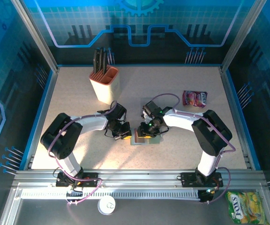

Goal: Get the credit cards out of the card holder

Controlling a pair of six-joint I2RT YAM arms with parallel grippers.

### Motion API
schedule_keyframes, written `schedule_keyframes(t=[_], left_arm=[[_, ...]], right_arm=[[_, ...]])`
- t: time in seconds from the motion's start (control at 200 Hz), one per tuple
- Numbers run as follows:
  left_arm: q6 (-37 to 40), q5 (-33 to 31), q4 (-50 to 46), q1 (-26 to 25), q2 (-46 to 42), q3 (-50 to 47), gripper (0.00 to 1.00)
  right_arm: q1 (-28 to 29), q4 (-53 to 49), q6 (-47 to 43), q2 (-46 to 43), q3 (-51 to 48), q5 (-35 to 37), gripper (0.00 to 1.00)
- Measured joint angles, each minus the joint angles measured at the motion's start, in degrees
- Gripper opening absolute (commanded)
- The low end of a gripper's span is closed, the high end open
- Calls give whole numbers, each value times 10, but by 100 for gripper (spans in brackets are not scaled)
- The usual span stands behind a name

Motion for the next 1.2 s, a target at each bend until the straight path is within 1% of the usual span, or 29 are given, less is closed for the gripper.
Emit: schedule_keyframes(t=[0.215, 0.395, 0.445, 0.615, 0.75, 0.84, 1.07, 1.201], left_arm=[[-4, -6, -6, 0, -14, 0, 1], [-6, -6, -9, 0, -39, 0, 4], [-11, -6, -8, 0, -43, 0, 6], [-24, 0, -2, -3, -45, 0, 17], [-34, 12, 14, -12, -45, 4, 20], [-43, 22, 33, -17, -44, 5, 24], [-64, 42, 72, -21, -22, 5, 24], [-67, 47, 79, -21, -12, 5, 20]], right_arm=[[-1, 3, 0, -12, -12, 0, 39], [-1, 9, 0, -19, -27, 0, 39], [-2, 13, 0, -19, -30, 0, 39], [-6, 30, 1, -25, -42, -5, 37], [-13, 50, 7, -29, -57, -18, 36], [-19, 67, 14, -31, -68, -29, 35], [-28, 101, 24, -35, -87, -49, 33], [-33, 119, 31, -38, -99, -59, 32]])
